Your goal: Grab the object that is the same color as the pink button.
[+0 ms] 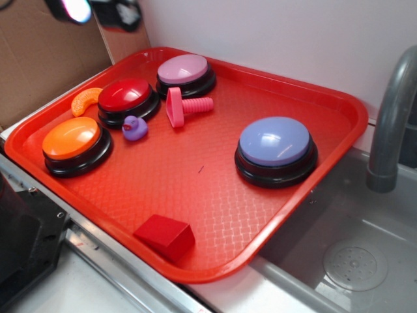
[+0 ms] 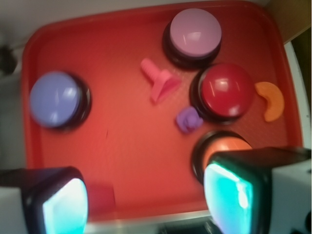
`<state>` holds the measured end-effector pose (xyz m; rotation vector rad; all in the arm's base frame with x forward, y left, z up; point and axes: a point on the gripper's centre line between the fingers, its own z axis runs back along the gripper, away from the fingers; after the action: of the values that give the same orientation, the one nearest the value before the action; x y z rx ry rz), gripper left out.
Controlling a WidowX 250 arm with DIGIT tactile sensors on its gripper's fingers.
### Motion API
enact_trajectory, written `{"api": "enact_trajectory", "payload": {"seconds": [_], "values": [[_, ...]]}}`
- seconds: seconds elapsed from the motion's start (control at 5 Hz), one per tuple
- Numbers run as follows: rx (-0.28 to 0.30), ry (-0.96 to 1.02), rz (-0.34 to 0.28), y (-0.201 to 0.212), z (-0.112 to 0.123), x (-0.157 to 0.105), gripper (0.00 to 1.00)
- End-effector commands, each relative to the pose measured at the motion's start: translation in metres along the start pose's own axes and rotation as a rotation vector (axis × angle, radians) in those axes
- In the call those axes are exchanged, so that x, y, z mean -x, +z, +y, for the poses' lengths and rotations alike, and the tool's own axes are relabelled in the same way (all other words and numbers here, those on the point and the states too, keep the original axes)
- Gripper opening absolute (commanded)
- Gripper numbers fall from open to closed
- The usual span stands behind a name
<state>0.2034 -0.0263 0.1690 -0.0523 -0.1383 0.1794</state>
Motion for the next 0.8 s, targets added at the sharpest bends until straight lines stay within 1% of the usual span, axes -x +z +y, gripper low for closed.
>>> {"api": "enact_trajectory", "payload": {"seconds": [0.0,0.2,0.4,0.6], "values": [[-0.044,0.299,-0.117,-0.065,0.005,-0.044,1.00],[-0.113,0.394,-0.110,-0.096,0.016,-0.056,1.00],[-0.156,0.461,-0.100,-0.116,0.022,-0.062,1.00],[-0.182,0.502,-0.087,-0.126,0.022,-0.062,1.00]]}}
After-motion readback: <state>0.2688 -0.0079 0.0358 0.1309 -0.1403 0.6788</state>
